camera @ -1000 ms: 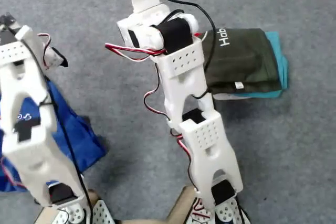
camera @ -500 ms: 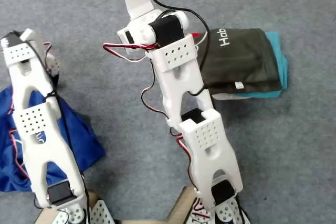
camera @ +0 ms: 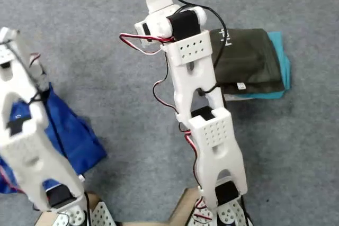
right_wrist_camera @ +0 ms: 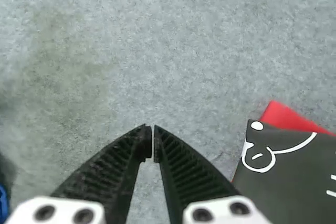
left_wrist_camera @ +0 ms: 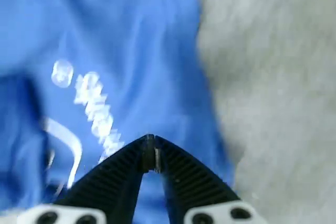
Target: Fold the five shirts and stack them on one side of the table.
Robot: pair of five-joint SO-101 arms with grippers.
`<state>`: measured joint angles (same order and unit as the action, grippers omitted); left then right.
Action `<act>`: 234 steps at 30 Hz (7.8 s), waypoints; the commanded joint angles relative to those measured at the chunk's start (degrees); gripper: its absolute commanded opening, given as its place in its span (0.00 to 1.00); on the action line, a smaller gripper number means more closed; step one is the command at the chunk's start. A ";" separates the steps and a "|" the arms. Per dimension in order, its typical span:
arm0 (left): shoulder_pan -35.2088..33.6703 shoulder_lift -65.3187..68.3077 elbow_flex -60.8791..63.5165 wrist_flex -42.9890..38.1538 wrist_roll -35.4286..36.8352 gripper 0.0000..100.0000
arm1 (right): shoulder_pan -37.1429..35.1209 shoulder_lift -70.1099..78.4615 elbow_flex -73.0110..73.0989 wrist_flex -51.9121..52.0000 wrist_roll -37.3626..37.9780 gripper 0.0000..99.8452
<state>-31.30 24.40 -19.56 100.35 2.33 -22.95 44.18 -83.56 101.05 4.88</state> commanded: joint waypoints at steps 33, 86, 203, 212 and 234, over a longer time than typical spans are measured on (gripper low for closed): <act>-0.84 46.51 -67.65 0.62 21.71 0.03 | 1.49 -3.47 0.13 0.18 5.80 0.01; -25.54 -68.66 26.33 -0.18 -35.87 0.03 | -1.58 -4.62 6.55 -0.18 4.31 0.02; -25.98 -16.18 32.22 -45.89 -30.95 0.03 | -31.91 -21.49 61.67 -8.88 -3.78 0.02; -26.07 -16.18 32.75 -45.63 -26.55 0.03 | -27.25 -11.21 56.84 -31.30 -11.25 0.24; -25.89 -16.44 32.66 -45.89 -26.46 0.03 | -34.99 -1.10 36.62 0.26 -10.37 0.01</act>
<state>-57.49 10.59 13.05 55.08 -24.57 -53.98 51.03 -52.97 100.53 -5.85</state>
